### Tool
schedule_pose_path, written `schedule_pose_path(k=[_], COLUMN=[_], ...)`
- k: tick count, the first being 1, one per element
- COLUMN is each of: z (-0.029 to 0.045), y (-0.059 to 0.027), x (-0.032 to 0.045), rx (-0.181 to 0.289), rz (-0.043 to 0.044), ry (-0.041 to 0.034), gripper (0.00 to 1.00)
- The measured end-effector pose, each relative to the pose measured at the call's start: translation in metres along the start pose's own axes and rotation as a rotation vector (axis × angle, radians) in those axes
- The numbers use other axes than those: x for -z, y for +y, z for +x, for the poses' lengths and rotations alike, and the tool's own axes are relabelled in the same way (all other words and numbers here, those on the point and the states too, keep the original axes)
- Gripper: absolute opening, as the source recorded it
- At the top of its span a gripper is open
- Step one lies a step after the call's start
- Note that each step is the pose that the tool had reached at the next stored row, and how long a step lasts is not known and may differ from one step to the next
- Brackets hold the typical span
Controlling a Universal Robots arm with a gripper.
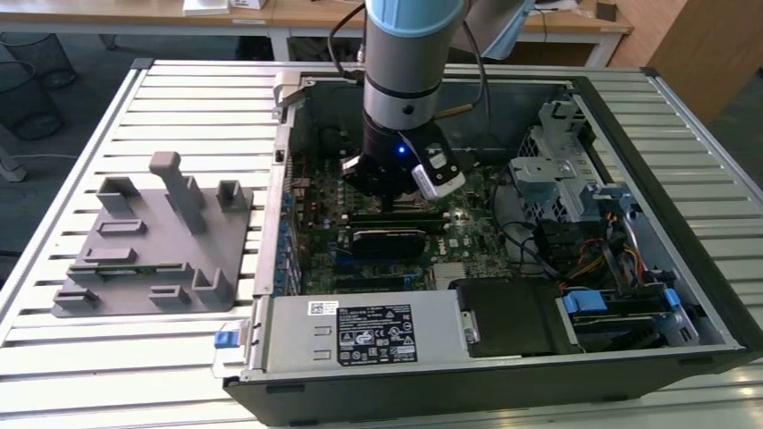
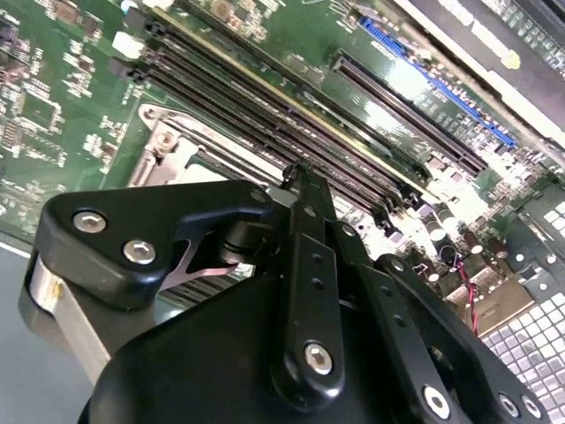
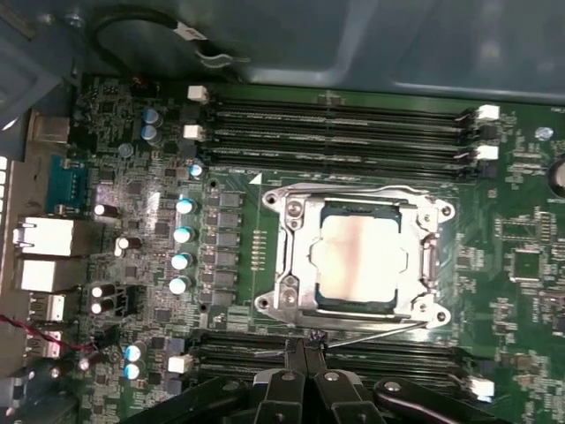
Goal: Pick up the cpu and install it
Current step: 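Install the second cpu locking lever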
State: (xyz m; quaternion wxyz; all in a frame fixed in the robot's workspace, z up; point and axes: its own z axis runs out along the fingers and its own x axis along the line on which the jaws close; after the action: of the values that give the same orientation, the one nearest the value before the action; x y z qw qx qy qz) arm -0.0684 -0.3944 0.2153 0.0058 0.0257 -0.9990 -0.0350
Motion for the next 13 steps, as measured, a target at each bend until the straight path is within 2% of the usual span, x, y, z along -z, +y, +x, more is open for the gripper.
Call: schedule_pose_path(k=[8, 12, 13], z=[0.0038, 0.0061, 0.0061], y=[-0.0010, -0.0010, -0.0011], x=[-0.0095, -0.0106, -0.0106], rx=[0.000, 0.000, 0.000], rz=[-0.0004, -0.0018, -0.0051], ry=[0.0001, 0.0002, 0.0000], gripper=[0.11, 0.11, 0.11])
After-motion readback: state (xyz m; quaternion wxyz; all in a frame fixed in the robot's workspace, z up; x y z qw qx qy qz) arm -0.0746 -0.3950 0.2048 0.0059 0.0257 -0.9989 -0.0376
